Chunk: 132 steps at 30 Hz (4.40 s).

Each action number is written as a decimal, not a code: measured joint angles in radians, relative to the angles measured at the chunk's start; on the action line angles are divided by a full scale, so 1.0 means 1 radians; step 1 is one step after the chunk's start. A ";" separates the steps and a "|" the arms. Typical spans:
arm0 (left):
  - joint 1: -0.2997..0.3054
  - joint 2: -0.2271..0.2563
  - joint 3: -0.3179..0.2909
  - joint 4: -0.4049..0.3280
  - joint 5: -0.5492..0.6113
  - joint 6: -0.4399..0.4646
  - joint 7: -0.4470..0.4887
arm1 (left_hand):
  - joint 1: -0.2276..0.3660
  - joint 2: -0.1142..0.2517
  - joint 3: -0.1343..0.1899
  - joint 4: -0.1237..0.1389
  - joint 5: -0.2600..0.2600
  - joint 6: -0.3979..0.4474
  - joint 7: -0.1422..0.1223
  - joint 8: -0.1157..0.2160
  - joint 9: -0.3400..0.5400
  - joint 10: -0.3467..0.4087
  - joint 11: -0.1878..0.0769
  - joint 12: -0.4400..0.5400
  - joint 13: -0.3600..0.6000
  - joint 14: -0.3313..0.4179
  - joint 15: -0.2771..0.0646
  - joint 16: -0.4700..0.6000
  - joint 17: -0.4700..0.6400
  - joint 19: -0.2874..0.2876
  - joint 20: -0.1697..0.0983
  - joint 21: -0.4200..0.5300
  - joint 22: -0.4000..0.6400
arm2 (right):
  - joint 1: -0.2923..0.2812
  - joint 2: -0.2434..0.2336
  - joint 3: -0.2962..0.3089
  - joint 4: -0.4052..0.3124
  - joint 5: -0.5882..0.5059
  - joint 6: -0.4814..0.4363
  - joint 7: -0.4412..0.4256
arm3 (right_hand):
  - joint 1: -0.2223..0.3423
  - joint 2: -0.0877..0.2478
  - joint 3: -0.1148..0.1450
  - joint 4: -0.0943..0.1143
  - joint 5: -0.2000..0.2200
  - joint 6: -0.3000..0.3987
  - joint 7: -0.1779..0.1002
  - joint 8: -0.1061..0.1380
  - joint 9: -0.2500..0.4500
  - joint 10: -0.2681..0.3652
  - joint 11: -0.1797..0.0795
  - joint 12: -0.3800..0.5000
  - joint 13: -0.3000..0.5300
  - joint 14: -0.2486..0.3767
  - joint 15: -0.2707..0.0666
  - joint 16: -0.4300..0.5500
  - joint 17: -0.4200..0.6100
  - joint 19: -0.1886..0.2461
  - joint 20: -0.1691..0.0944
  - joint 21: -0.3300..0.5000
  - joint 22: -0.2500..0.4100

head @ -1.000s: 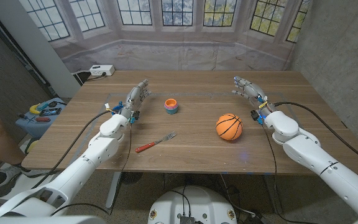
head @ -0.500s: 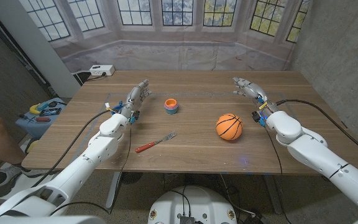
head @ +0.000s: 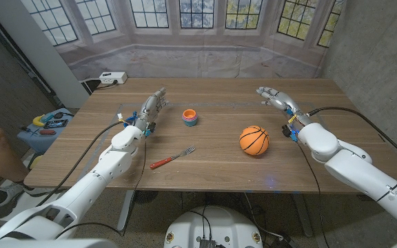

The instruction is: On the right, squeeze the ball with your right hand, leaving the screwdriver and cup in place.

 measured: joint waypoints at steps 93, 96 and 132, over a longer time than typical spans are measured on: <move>0.022 -0.019 0.004 0.016 -0.002 -0.052 -0.015 | 0.000 0.000 0.015 -0.023 0.000 0.011 -0.011 0.000 0.000 0.000 0.000 0.000 0.000 0.005 0.005 0.000 0.000 0.013 0.005 -0.030 0.000 | 0.412 -0.356 -0.467 -0.540 -0.748 -0.775 0.869 | 0.039 -0.158 -0.067 -0.060 0.075 -0.362 -0.076 -0.022 0.010 -0.341 0.067 -0.011 0.004 -0.290 0.179 -0.015 0.003 -0.224 0.159 -0.007 0.000; 0.028 -0.019 0.003 0.011 -0.001 -0.054 -0.013 | 0.000 0.000 0.015 -0.023 0.000 0.011 -0.011 0.000 0.000 0.000 0.000 0.000 0.000 0.009 0.001 0.000 0.000 0.013 0.005 -0.034 0.000 | 0.416 -0.353 -0.470 -0.540 -0.770 -0.769 0.905 | 0.046 -0.164 -0.067 -0.060 0.081 -0.362 -0.076 -0.022 0.010 -0.342 0.078 -0.011 0.004 -0.290 0.179 -0.015 0.003 -0.224 0.159 -0.006 0.002; 0.065 -0.015 -0.012 -0.010 -0.003 -0.083 0.006 | -0.005 0.005 0.024 -0.032 0.000 0.027 -0.013 0.000 0.000 0.006 0.002 0.000 0.000 0.011 0.004 0.000 0.003 0.018 0.007 -0.045 0.000 | 0.431 -0.163 -0.525 -0.458 -1.201 -0.635 1.251 | 0.133 -0.172 -0.057 -0.070 0.126 -0.363 -0.066 -0.018 0.014 -0.343 0.136 -0.003 0.018 -0.293 0.182 -0.010 0.002 -0.197 0.166 0.004 0.005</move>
